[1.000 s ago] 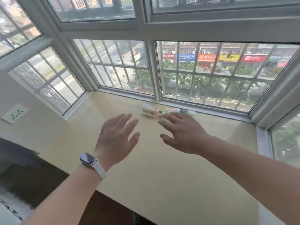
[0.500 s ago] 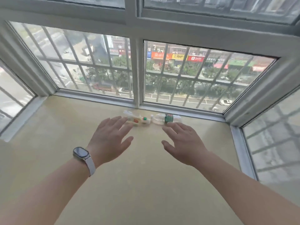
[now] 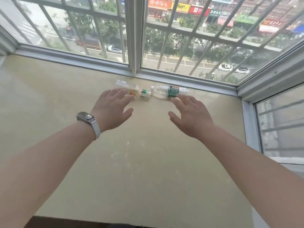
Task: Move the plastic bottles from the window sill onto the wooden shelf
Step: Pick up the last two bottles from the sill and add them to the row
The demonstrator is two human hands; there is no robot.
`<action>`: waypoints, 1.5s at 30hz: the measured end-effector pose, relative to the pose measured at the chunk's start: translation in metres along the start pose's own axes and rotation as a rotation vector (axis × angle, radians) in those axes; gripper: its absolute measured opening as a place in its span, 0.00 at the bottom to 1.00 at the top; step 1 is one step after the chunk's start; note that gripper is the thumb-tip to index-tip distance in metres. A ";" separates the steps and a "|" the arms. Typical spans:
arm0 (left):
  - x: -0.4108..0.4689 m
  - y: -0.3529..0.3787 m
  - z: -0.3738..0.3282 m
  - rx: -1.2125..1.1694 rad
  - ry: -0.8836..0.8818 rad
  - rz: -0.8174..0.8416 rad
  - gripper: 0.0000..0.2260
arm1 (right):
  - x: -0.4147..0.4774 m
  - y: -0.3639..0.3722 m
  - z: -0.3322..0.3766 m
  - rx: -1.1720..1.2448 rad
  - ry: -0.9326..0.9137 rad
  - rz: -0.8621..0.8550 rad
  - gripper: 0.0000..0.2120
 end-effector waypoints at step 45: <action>0.159 0.221 0.093 -0.026 -0.200 0.174 0.33 | 0.256 0.214 -0.095 -0.103 0.136 0.057 0.28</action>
Point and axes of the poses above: each hand's wrist, its own x-axis towards the middle knuckle, its own y-axis out of the palm, z = x × y, the point moved 3 cm from there along x, towards the middle knuckle, and after that the axes turned 8 degrees about y, right-handed, at the moved point
